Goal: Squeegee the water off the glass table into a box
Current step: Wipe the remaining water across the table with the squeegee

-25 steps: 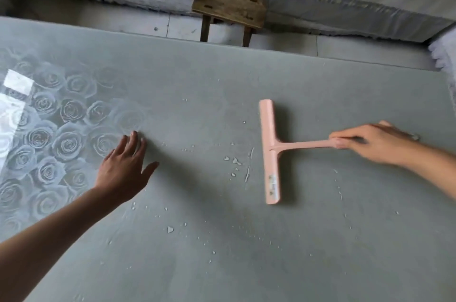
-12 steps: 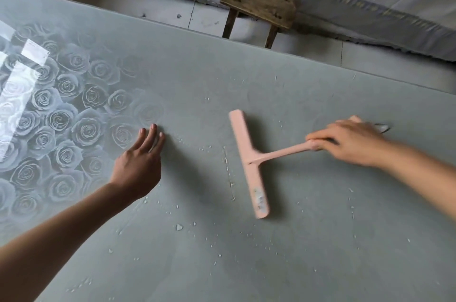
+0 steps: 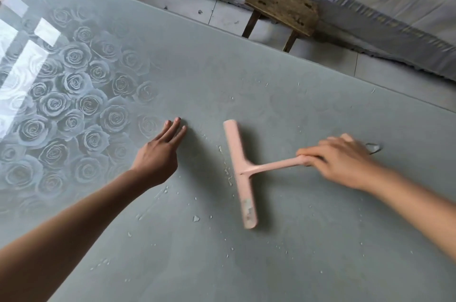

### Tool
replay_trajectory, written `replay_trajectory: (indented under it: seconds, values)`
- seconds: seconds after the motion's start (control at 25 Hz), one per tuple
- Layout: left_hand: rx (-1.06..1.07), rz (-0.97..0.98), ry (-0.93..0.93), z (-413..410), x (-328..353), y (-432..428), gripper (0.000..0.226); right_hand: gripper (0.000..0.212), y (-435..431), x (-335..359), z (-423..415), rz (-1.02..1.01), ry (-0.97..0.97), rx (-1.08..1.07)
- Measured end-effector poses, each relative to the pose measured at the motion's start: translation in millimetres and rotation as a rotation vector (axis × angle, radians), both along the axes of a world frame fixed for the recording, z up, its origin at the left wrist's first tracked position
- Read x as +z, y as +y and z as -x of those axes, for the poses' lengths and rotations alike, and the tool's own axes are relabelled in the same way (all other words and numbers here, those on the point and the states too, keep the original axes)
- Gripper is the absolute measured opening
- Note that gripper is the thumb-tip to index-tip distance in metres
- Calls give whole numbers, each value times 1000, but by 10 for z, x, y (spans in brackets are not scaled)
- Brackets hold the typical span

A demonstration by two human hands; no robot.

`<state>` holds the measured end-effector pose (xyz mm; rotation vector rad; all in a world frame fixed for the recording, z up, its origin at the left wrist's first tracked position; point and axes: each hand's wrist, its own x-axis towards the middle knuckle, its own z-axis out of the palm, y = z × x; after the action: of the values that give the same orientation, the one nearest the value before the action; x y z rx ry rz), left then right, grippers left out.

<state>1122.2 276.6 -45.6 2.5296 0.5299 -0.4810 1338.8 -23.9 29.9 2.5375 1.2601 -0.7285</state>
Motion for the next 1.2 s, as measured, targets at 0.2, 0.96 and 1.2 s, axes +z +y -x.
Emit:
replay_trajectory:
  seconds: [0.2, 0.96, 1.2]
  values:
    - [83, -119, -118, 340, 85, 313, 71, 28, 661, -54, 462, -133, 15, 155]
    - [63, -343, 59, 1320, 100, 1049, 61, 28, 1644, 354, -16, 154, -118, 206]
    - [-39, -392, -68, 1342, 78, 1231, 63, 28, 2083, 214, 449, -41, -26, 441]
